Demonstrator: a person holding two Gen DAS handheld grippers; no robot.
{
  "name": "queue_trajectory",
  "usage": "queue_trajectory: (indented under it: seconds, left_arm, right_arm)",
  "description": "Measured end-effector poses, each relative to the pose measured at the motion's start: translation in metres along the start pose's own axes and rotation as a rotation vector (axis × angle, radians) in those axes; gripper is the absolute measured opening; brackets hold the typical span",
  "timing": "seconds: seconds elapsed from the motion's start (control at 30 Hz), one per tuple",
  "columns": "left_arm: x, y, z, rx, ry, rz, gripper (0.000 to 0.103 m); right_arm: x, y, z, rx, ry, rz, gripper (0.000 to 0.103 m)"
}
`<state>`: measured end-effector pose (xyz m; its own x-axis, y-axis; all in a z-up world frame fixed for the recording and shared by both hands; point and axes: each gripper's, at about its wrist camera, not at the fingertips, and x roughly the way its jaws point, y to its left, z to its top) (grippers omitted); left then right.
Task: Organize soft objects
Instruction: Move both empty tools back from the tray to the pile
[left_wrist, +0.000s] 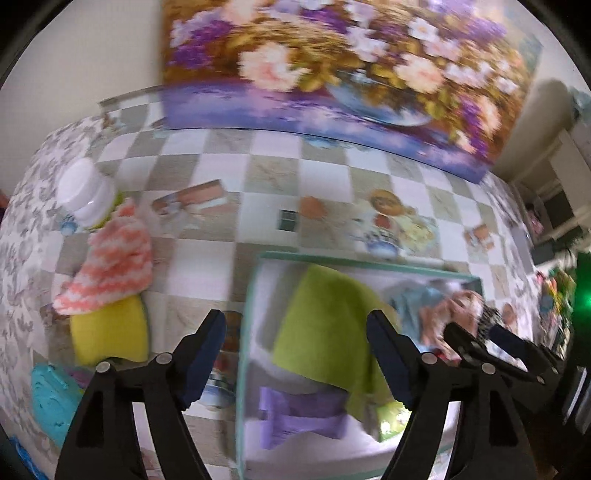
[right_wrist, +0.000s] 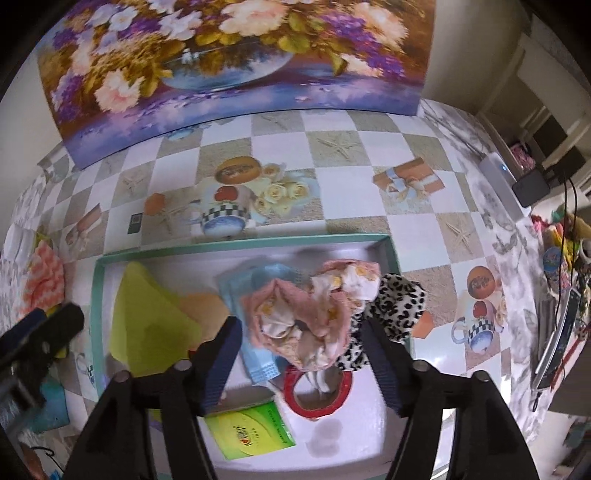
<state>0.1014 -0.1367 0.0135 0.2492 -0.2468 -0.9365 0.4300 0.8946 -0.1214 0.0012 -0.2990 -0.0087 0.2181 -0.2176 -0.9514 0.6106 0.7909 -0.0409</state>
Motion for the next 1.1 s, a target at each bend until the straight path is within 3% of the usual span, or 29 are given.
queue_trajectory:
  seconds: [0.2,0.33,0.57,0.87,1.1]
  left_arm:
    - [0.003,0.024,0.005,-0.049,0.002,0.031,0.080]
    - [0.005,0.042,0.008,-0.089,0.004,0.038,0.087]
    - [-0.002,0.095,0.013,-0.202,-0.011,0.050,0.087]
    - [-0.010,0.192,0.007,-0.382,-0.013,0.117,0.087]
    - [-0.008,0.234,0.001,-0.426,-0.005,0.151,0.087]
  right_arm:
    - [-0.005,0.014,0.001,-0.011,-0.023,0.020,0.091]
    - [-0.013,0.026,0.003,-0.038,-0.051,0.022,0.100]
    - [-0.020,0.058,0.003,-0.063,-0.078,0.070,0.100]
    - [-0.017,0.124,0.001,-0.154,-0.081,0.148,0.100]
    - [-0.010,0.174,-0.008,-0.220,-0.084,0.221,0.100]
